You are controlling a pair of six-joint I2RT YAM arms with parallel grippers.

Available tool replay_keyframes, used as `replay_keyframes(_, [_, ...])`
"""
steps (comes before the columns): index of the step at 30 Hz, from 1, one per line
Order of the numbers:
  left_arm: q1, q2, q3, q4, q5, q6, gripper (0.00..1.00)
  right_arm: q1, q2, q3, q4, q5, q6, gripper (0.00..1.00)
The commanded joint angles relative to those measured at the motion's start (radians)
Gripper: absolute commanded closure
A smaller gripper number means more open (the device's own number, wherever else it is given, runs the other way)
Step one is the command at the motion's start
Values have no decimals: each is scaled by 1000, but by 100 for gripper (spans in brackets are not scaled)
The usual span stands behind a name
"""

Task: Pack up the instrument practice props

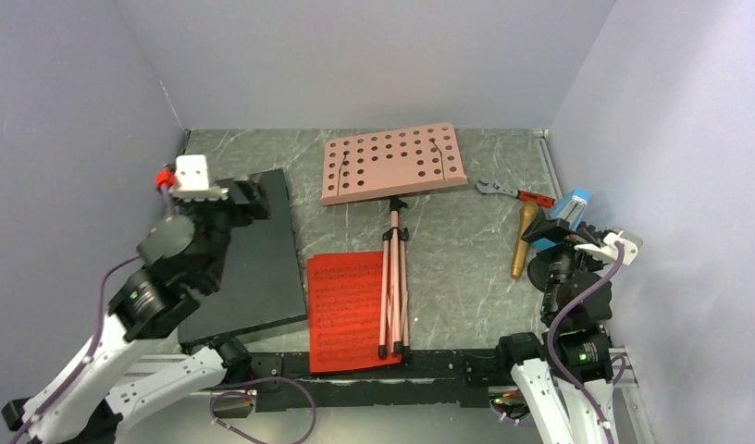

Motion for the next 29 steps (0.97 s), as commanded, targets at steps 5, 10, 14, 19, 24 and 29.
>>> replay_keyframes(5, [-3,-199,-43,-221,-223,76,6,0,-11,28,-61,12,-94,0])
replay_keyframes(10, [-3,-308,-84,-177,-290,82,6,1,-2,54,-85,18,-123,0])
replay_keyframes(14, [-3,-362,-157,-119,-285,66,6,1,-15,44,-85,16,-121,0])
replay_keyframes(19, [-3,-348,-176,-95,-312,49,6,0,-18,48,-100,11,-116,0])
replay_keyframes(24, [-3,-306,-165,-91,-306,56,6,0,-29,50,-101,0,-127,0])
replay_keyframes(29, [-3,-287,-179,-102,-307,17,6,0,-36,39,-93,-4,-130,0])
